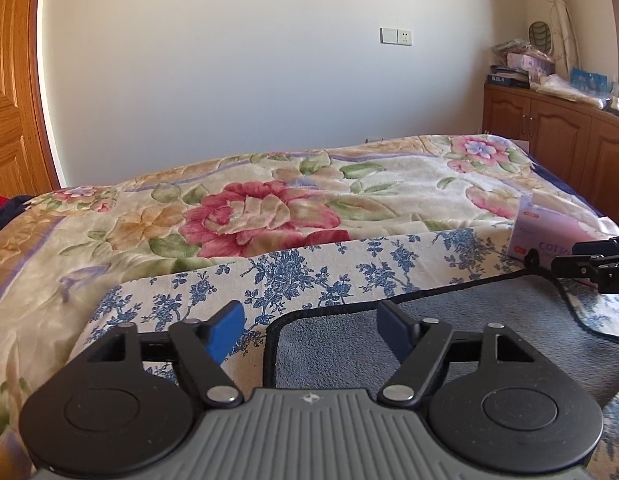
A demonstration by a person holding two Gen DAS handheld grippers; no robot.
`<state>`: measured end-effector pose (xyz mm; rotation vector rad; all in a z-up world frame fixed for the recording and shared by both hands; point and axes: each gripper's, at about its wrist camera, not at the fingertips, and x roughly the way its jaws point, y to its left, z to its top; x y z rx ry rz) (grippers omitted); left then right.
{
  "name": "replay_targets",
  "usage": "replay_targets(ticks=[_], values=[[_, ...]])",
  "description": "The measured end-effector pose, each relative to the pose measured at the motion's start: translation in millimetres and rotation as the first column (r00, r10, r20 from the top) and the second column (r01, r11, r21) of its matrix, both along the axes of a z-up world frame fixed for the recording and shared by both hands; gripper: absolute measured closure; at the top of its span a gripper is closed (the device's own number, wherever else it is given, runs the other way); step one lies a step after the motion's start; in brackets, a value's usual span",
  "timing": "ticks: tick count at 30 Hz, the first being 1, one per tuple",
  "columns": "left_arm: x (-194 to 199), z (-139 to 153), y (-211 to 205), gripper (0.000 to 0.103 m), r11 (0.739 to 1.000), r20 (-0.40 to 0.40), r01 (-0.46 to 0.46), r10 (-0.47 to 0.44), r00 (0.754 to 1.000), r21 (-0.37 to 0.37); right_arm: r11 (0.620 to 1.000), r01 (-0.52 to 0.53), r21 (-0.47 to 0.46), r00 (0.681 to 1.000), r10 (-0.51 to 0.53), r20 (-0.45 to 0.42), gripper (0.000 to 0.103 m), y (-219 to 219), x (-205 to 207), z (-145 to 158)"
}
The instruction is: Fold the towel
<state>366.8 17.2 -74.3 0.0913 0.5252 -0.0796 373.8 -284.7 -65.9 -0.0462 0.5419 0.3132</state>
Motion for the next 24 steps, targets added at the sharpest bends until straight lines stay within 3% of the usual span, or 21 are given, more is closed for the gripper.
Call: replay_targets(ticks=[9, 24], values=[[-31.1, 21.4, -6.6, 0.015, 1.0, 0.024, -0.007, 0.007, 1.0, 0.017, 1.0, -0.011, 0.028, 1.0, 0.011, 0.002, 0.051, 5.6, -30.2, 23.6], [-74.1, 47.8, -16.4, 0.011, 1.0, 0.021, 0.008, -0.009, 1.0, 0.019, 0.999, -0.023, 0.028, 1.0, 0.023, -0.011, 0.051, 3.8, -82.9, 38.3]])
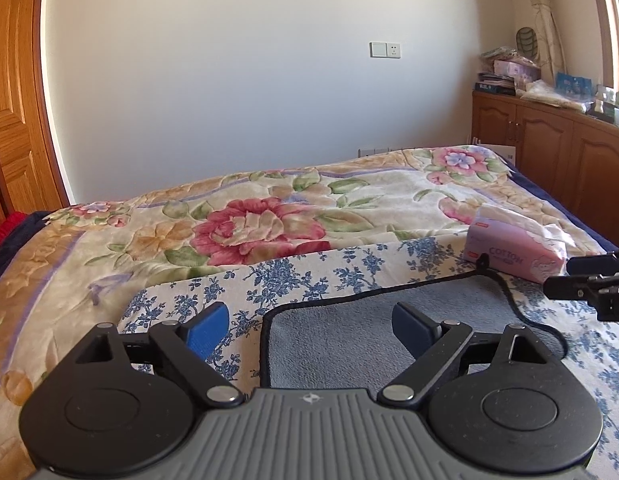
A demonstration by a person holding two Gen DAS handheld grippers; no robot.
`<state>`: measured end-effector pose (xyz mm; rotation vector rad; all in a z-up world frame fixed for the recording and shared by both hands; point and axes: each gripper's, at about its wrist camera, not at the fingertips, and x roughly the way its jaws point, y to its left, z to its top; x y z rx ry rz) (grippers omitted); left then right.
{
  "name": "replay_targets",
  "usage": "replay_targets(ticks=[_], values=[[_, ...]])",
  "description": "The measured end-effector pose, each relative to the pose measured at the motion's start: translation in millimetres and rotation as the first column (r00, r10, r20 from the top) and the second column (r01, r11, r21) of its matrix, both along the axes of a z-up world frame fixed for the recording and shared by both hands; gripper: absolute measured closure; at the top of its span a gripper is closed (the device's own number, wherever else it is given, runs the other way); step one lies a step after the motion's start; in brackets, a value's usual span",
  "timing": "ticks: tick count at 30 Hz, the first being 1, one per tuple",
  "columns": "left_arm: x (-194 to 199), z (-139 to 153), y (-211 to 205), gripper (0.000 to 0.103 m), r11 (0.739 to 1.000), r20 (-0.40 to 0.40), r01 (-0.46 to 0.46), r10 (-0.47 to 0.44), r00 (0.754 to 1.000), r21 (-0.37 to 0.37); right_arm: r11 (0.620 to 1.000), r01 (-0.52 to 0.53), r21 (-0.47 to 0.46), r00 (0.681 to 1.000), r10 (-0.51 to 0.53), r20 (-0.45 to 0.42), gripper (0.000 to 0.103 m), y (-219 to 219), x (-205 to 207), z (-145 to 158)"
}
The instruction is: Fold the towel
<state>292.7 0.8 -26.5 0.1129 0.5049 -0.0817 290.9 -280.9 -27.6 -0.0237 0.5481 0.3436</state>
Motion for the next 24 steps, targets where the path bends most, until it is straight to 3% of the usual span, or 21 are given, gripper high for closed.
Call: replay_targets(ticks=[15, 19, 24], values=[[-52.8, 33.0, -13.8, 0.007, 1.0, 0.031, 0.018, -0.018, 0.999, -0.015, 0.999, 0.036, 0.01, 0.999, -0.036, 0.025, 0.051, -10.6, -45.2, 16.9], [-67.3, 37.3, -14.2, 0.001, 0.999, 0.032, 0.019, -0.018, 0.999, -0.03, 0.999, 0.051, -0.002, 0.998, -0.051, 0.023, 0.051, -12.7, -54.0, 16.1], [-84.3, 39.5, -14.1, 0.0, 1.0, 0.03, 0.01, -0.01, 0.999, -0.021, 0.998, 0.056, -0.018, 0.998, -0.056, 0.03, 0.043, -13.8, -66.2, 15.7]])
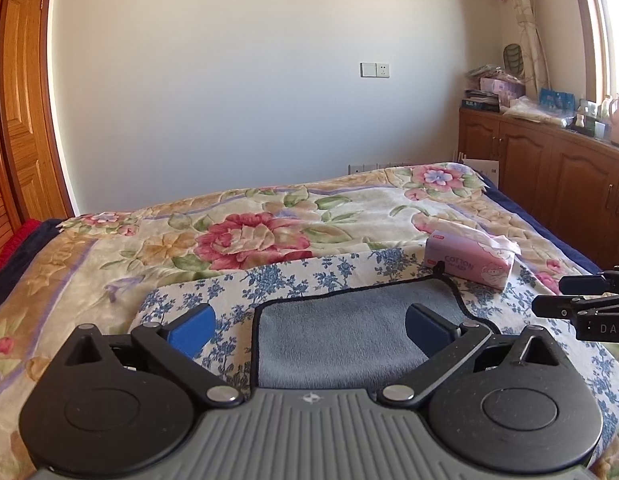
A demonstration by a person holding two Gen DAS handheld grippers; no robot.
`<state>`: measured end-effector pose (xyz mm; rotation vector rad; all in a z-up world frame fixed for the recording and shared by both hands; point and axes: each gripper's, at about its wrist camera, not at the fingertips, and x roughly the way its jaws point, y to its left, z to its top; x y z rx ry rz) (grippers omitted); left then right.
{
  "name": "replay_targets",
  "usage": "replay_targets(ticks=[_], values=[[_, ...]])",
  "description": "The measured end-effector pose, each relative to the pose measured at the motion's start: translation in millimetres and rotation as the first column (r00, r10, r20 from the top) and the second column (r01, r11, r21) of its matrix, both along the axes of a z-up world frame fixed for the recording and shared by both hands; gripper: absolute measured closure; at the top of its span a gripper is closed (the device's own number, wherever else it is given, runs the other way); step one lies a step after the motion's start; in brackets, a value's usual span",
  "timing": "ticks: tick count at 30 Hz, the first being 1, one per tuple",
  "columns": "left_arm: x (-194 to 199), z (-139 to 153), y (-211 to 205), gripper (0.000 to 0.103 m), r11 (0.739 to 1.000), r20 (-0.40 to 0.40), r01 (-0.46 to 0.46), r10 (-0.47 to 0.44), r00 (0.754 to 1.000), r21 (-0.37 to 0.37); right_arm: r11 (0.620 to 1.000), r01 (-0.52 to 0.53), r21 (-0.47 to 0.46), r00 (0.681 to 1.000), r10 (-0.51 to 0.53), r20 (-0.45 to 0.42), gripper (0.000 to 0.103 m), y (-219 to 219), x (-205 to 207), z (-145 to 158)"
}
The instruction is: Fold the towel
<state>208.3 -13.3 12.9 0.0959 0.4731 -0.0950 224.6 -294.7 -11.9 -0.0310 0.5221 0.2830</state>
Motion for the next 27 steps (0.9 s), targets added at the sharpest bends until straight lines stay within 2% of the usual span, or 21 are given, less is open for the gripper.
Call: replay_targets(ticks=[3, 4, 5, 7, 11, 13, 18, 19, 27], values=[[-10.5, -0.2, 1.2, 0.0, 1.0, -0.01, -0.005, 0.005, 1.0, -0.002, 1.0, 0.016, 0.008, 1.0, -0.016, 0.006, 0.035, -3.1, -8.2, 3.5], [-14.2, 0.1, 1.0, 0.0, 1.0, -0.01, -0.005, 0.005, 1.0, 0.002, 1.0, 0.012, 0.02, 1.0, -0.012, 0.007, 0.03, -5.1, -11.4, 4.4], [-18.5, 0.4, 1.0, 0.0, 1.0, -0.009, -0.006, 0.006, 1.0, 0.005, 1.0, 0.01, 0.029, 1.0, -0.01, 0.011, 0.02, -6.9, -14.8, 5.3], [-27.1, 1.3, 1.1, 0.0, 1.0, -0.008, -0.006, 0.006, 1.0, 0.008, 0.999, 0.009, 0.038, 1.0, -0.01, 0.02, 0.011, -9.5, -21.7, 6.6], [-42.3, 1.3, 1.2, 0.0, 1.0, -0.011, -0.001, 0.002, 1.0, 0.008, 0.999, 0.014, 0.04, 1.0, -0.015, 0.02, 0.009, -11.3, -31.8, 8.1], [-49.4, 0.2, 0.9, 0.0, 1.0, -0.013, 0.002, -0.002, 1.0, 0.013, 0.999, 0.022, 0.032, 0.999, -0.023, 0.03, 0.003, -11.3, -37.3, 8.4], [-64.8, -2.7, 0.0, 0.0, 0.999, -0.011, 0.009, -0.009, 1.0, 0.03, 0.999, 0.034, 0.037, 0.999, -0.035, 0.023, 0.002, -13.5, -47.9, 7.3], [-67.2, -2.8, 0.4, 0.0, 1.0, -0.01, 0.008, -0.008, 1.0, 0.028, 0.999, 0.033, 0.036, 0.999, -0.034, 0.021, 0.0, -13.2, -49.8, 6.9], [-87.0, -2.8, 1.9, 0.0, 1.0, 0.004, 0.012, -0.012, 1.0, 0.011, 0.999, 0.039, 0.029, 0.999, -0.039, 0.006, 0.0, -9.7, -63.8, 5.8]])
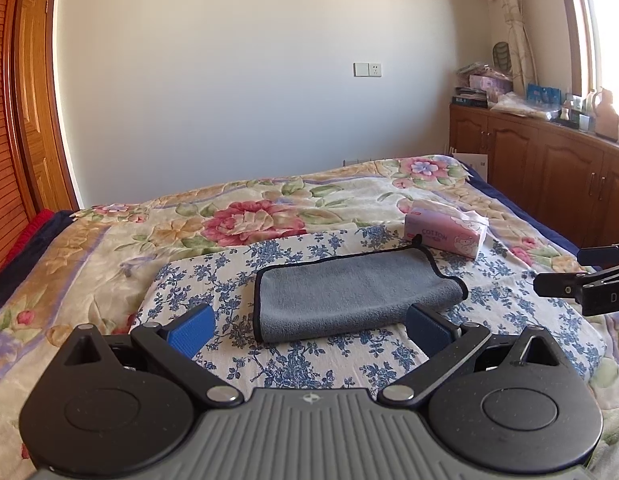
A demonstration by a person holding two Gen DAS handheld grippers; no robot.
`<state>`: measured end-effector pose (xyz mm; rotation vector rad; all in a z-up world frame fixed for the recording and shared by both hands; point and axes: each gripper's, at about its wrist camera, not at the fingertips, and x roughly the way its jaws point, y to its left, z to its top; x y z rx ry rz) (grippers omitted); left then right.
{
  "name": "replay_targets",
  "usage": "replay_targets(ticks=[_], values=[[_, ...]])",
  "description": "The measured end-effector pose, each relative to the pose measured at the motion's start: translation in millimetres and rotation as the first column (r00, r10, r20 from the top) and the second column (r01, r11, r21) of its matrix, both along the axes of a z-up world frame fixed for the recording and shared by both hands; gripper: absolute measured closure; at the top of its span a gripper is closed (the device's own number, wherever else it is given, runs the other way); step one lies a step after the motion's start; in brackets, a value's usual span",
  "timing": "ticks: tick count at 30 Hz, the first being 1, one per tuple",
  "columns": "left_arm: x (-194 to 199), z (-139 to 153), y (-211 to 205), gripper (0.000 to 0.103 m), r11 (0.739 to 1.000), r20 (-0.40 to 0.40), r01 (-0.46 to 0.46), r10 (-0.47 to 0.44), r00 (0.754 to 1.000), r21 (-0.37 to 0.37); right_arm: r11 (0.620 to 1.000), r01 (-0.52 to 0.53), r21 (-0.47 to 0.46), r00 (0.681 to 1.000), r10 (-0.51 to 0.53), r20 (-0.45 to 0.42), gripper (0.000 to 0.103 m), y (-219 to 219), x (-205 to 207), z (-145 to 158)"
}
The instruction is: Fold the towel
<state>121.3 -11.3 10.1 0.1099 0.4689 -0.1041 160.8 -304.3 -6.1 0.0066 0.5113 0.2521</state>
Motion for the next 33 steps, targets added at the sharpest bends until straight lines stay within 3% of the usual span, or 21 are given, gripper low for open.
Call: replay_targets(ticks=[20, 33], values=[[-41.6, -8.4, 3.9, 0.0, 0.999, -0.006, -0.038, 0.038, 0.999, -0.031, 1.0, -0.015, 0.009, 1.0, 0.015, 0.019, 0.0, 9.5, -42.4, 2.5], [-64.2, -19.4, 5.9, 0.0, 0.999, -0.002, -0.051, 0.051, 0.999, -0.009, 1.0, -0.023, -0.008, 0.999, 0.023, 0.027, 0.0, 16.6, -62.4, 2.3]])
